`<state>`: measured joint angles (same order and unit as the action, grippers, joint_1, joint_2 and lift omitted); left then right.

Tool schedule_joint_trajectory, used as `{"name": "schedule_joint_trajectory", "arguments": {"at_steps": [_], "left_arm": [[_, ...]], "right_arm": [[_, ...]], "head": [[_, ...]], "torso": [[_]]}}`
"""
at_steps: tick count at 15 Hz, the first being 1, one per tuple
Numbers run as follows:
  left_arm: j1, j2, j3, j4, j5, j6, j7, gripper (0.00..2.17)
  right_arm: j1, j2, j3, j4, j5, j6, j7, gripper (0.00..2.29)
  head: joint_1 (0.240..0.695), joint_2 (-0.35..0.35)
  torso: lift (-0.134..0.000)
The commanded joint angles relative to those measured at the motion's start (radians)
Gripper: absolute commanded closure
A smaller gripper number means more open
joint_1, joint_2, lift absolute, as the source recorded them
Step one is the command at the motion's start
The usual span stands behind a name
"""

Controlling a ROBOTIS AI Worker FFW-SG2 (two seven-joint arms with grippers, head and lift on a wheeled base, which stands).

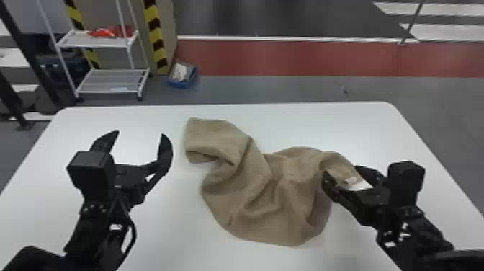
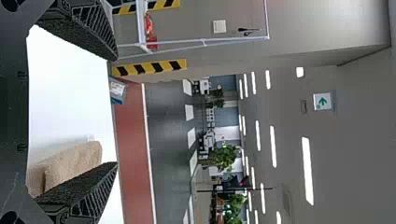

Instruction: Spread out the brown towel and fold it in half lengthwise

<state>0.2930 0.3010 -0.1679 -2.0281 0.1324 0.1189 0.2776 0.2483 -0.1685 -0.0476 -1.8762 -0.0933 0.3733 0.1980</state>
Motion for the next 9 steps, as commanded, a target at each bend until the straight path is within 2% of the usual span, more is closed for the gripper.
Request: {"name": "schedule_joint_trajectory", "arguments": {"at_steps": [1,5,8,9], "left_arm": [[0.000,0.000,-0.001,0.000,0.000,0.000,0.000,0.08],[0.000,0.000,-0.001,0.005,-0.002,0.000,-0.001,0.08],[0.000,0.000,0.001,0.005,-0.002,0.000,-0.001,0.08],[0.002,0.000,0.002,0.005,-0.002,0.000,-0.001,0.08]], "right_arm": [[-0.024,0.000,0.003,0.040,0.021,0.000,0.000,0.22],[-0.072,0.001,0.005,0.109,0.023,0.019,0.020,0.22],[-0.081,0.001,0.008,0.115,0.024,0.043,0.044,0.51],[-0.080,0.001,0.006,0.111,0.023,0.046,0.046,0.68]], "head": [[0.695,-0.025],[0.695,-0.032],[0.695,-0.028],[0.695,-0.027]], "torso": [[-0.125],[-0.125],[-0.125],[-0.125]]}}
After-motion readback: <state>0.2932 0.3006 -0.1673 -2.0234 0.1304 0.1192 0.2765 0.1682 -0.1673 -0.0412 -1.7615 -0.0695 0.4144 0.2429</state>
